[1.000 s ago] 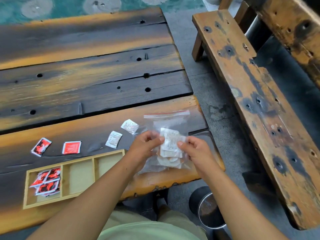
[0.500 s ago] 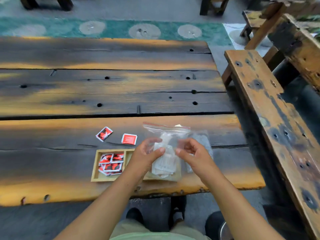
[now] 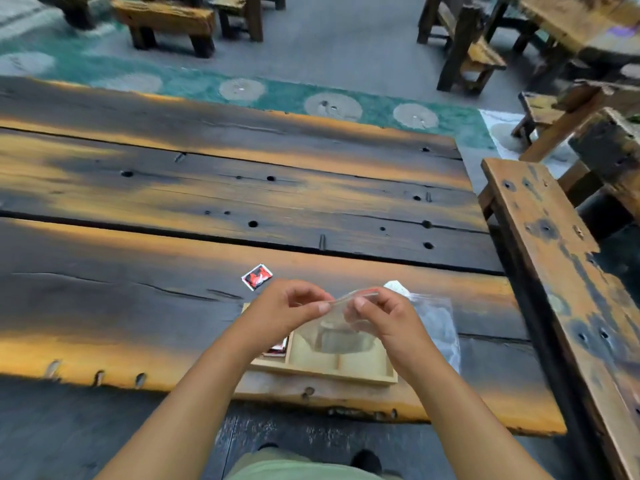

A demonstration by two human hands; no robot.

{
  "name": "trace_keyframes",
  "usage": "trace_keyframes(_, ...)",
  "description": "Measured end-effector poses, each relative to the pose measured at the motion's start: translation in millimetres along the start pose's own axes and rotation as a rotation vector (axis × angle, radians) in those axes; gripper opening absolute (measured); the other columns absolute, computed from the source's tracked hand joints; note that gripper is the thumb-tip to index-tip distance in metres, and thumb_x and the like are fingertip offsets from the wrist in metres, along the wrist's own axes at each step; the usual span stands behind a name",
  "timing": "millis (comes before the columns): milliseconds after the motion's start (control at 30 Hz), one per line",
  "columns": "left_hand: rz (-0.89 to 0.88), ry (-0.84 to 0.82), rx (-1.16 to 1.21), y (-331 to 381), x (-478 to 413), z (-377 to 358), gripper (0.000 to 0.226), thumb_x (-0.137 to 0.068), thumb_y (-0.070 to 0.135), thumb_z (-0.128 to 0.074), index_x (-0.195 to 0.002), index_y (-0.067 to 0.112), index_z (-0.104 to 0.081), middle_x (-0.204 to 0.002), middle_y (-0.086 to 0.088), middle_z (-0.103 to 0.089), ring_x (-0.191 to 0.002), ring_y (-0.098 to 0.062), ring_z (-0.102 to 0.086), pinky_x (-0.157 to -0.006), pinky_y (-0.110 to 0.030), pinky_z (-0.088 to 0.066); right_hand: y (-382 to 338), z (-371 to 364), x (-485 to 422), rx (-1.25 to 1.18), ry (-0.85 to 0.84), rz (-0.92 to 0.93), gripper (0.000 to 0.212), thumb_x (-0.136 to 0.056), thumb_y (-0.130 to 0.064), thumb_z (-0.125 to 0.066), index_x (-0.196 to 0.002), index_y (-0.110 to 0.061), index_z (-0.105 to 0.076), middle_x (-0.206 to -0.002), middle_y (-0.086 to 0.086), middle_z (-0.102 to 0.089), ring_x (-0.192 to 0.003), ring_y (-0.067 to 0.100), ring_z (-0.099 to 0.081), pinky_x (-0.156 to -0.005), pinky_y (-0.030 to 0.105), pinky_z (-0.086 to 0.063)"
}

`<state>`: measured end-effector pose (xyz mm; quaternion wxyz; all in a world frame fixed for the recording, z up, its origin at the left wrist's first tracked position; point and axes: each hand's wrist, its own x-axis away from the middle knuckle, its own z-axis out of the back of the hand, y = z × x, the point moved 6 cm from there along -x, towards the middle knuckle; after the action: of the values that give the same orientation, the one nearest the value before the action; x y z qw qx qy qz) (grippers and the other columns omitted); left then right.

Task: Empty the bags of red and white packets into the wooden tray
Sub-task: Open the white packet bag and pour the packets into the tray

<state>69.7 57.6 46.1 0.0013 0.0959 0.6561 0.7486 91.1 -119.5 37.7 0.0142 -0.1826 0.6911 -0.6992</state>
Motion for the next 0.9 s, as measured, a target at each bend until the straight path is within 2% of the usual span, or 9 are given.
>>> trace_keyframes(67,-0.062,-0.024,-0.214,10,-5,-7,0.011,-0.088,0.018,-0.072,-0.085,0.028,-0.076,-0.083,0.006,-0.075,-0.078,-0.001,-0.065,-0.074,-0.018,-0.05,-4,5,-4,0.071,-0.035,0.006,0.013,-0.095,-0.004,-0.058,-0.089,-0.001,-0.069,-0.081,0.009,-0.071,-0.077,0.015,-0.065,-0.076,0.029,-0.055)
trace_keyframes(133,-0.102,-0.045,-0.403,16,-10,-17,0.01,-0.09,0.021,-0.069,-0.082,0.027,-0.073,-0.071,0.011,-0.068,-0.067,0.004,-0.058,-0.065,-0.018,-0.046,-6,11,-8,0.134,-0.067,0.0,0.013,-0.094,-0.004,-0.059,-0.089,-0.002,-0.071,-0.081,0.008,-0.071,-0.078,0.014,-0.065,-0.078,0.032,-0.054)
trace_keyframes(233,-0.016,-0.047,-0.487,11,-16,-31,0.015,-0.091,0.02,-0.064,-0.076,0.019,-0.064,-0.06,0.01,-0.056,-0.053,-0.001,-0.052,-0.056,-0.024,-0.042,-6,23,-10,0.308,-0.048,0.031,0.007,-0.092,-0.01,-0.065,-0.091,-0.007,-0.072,-0.078,-0.002,-0.067,-0.073,0.006,-0.061,-0.072,0.027,-0.05)
trace_keyframes(333,0.117,-0.042,-0.367,-4,-15,-46,0.019,-0.093,0.02,-0.062,-0.076,0.013,-0.06,-0.056,0.004,-0.058,-0.046,-0.009,-0.057,-0.05,-0.023,-0.042,-4,38,-1,0.486,0.216,0.12,0.009,-0.088,-0.019,-0.069,-0.094,-0.023,-0.064,-0.09,-0.011,-0.066,-0.081,0.005,-0.061,-0.072,0.024,-0.05)
trace_keyframes(400,0.139,0.011,-0.285,-12,-12,-57,0.021,-0.093,0.018,-0.063,-0.073,0.012,-0.059,-0.053,0.003,-0.057,-0.043,-0.01,-0.053,-0.049,-0.024,-0.042,1,41,9,0.447,0.308,0.09,0.013,-0.089,-0.023,-0.067,-0.083,-0.017,-0.058,-0.079,-0.004,-0.061,-0.067,0.01,-0.055,-0.062,0.023,-0.046)
trace_keyframes(500,0.201,0.055,-0.135,-30,-5,-75,0.018,-0.094,0.016,-0.061,-0.078,0.007,-0.06,-0.061,-0.011,-0.058,-0.051,-0.015,-0.052,-0.048,-0.025,-0.044,29,23,16,0.187,0.091,-0.215,0.026,-0.094,-0.024,-0.06,-0.074,-0.011,-0.052,-0.063,0.005,-0.053,-0.049,0.013,-0.047,-0.048,0.025,-0.043)
trace_keyframes(567,0.243,0.057,-0.063,-41,2,-85,0.009,-0.091,0.006,-0.055,-0.085,0.005,-0.061,-0.071,-0.017,-0.059,-0.055,-0.014,-0.052,-0.047,-0.024,-0.044,43,18,21,0.204,-0.013,-0.316,0.026,-0.094,-0.029,-0.06,-0.078,-0.011,-0.052,-0.062,0.003,-0.055,-0.05,0.013,-0.05,-0.05,0.027,-0.046)
trace_keyframes(700,0.244,-0.018,0.033,-45,8,-101,0.014,-0.085,-0.006,-0.059,-0.087,0.007,-0.053,-0.074,-0.011,-0.048,-0.057,-0.01,-0.05,-0.049,-0.02,-0.045,57,23,23,0.185,-0.022,-0.338,0.033,-0.092,-0.036,-0.065,-0.079,-0.01,-0.05,-0.055,0.001,-0.056,-0.05,0.016,-0.052,-0.049,0.026,-0.046)
trace_keyframes(900,0.304,-0.098,0.405,-50,12,-106,0.031,-0.076,-0.008,-0.052,-0.106,0.0,-0.055,-0.08,-0.013,-0.062,-0.067,-0.025,-0.063,-0.061,-0.035,-0.056,52,32,20,0.171,-0.029,-0.295,0.022,-0.093,-0.022,-0.062,-0.08,-0.008,-0.052,-0.058,0.001,-0.063,-0.054,0.019,-0.058,-0.059,0.033,-0.051)
